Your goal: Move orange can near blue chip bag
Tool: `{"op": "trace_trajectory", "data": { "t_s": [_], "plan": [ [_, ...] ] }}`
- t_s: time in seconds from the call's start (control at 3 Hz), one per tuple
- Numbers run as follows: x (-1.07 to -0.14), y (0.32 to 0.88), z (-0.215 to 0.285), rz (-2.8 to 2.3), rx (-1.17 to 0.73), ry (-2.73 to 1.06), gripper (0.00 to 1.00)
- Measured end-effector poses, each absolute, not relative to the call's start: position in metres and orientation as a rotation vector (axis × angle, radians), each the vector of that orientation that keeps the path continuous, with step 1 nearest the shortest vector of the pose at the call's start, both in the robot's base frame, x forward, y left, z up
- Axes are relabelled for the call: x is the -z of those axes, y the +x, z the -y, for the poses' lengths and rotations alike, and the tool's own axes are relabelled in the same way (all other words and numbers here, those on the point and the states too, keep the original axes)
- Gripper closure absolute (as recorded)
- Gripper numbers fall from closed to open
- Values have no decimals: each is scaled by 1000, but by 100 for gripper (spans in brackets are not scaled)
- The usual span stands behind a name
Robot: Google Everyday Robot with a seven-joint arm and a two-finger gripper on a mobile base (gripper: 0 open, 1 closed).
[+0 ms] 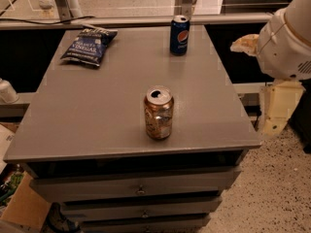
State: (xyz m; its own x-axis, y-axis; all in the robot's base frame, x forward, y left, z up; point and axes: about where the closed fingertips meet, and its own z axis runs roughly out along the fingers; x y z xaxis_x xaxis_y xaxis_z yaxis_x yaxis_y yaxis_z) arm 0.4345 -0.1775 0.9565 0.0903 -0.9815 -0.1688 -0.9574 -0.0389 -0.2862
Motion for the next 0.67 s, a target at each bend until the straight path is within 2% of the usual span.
{"op": "trace_trajectory", "data": {
  "t_s": [0.33,0.67],
  "plan": [
    [-957,435,177,-1919,105,-2051,0],
    [-946,432,171,-1919,-3,-1992,0]
  ]
}}
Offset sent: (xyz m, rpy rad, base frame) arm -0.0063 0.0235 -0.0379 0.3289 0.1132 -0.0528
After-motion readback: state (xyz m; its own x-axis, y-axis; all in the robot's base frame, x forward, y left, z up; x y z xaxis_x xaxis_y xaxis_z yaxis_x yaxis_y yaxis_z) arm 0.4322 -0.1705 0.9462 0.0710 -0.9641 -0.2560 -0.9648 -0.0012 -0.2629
